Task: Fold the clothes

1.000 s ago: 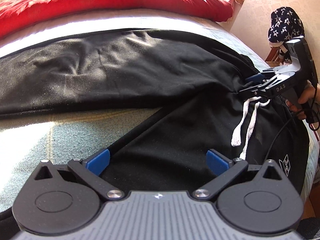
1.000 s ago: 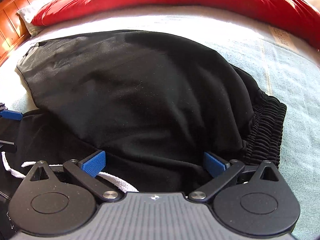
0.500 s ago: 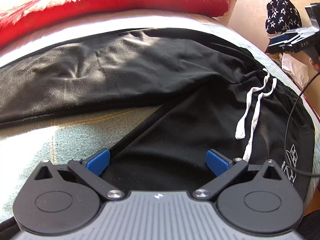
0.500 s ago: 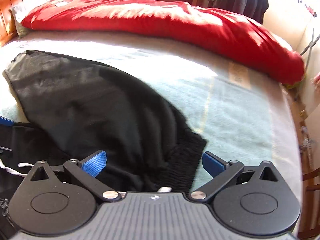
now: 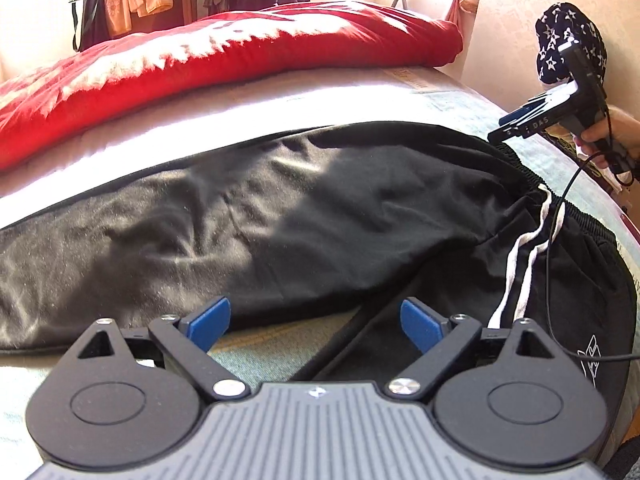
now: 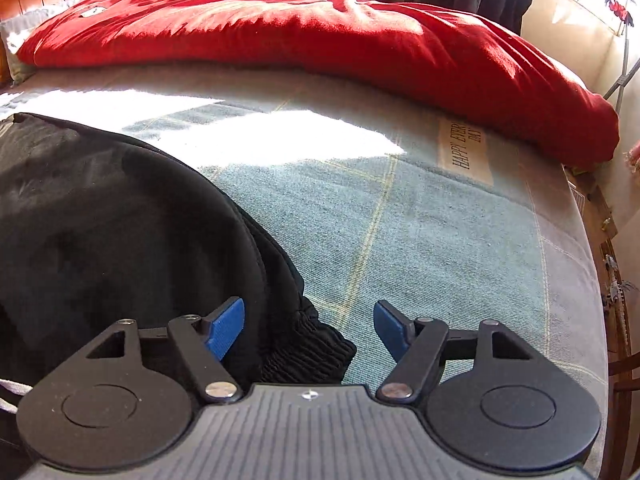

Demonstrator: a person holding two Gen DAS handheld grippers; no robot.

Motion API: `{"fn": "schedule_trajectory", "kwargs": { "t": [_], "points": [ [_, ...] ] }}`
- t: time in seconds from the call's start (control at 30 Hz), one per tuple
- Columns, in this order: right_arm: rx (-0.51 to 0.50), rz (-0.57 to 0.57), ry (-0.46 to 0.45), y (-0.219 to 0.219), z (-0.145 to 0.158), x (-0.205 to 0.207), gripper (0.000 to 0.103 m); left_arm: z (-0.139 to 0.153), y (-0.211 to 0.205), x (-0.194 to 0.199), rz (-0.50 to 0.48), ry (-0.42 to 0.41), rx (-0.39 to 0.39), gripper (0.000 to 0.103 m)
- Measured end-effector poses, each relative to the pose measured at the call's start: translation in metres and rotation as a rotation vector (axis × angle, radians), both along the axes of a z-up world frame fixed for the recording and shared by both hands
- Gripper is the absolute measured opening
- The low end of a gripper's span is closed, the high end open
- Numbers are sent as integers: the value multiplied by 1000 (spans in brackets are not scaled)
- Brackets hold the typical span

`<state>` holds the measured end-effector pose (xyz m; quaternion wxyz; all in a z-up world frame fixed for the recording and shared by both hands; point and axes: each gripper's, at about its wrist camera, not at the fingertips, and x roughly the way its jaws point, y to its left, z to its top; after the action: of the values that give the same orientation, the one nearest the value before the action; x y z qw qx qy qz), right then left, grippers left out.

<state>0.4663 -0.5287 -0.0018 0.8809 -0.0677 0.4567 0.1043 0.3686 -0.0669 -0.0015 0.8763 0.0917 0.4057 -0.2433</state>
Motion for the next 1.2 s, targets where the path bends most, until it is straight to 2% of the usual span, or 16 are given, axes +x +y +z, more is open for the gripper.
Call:
{"fn": "schedule_trajectory", "kwargs": {
  "t": [0.17,0.27,0.4,0.53,0.63,0.7,0.83,0.93,1.1,1.2],
  "points": [
    [79,11,48,-4,-29,15,67,0,-20,16,-50,5,26,92],
    [92,25,38,-3,-37,15,67,-3,-36,26,-96,3,54,92],
    [121,41,18,-3,-34,13,64,-5,-61,44,-175,-11,76,92],
    [224,64,-1,-11,-26,12,63,0,-91,66,-284,-61,93,92],
    [229,80,29,-9,-33,17,64,3,-114,86,-352,-102,91,92],
    [231,86,48,-8,-41,20,66,3,-129,98,-383,-86,55,92],
    [247,96,26,-10,-47,20,69,-10,-159,112,-435,-18,-21,92],
    [280,83,19,-14,-45,18,69,-25,-172,108,-468,11,-20,92],
    [320,166,64,-18,-44,32,62,-38,-172,108,-466,43,-11,92],
    [414,225,91,-28,-49,50,62,-38,-167,111,-447,55,-20,92]
  ]
}}
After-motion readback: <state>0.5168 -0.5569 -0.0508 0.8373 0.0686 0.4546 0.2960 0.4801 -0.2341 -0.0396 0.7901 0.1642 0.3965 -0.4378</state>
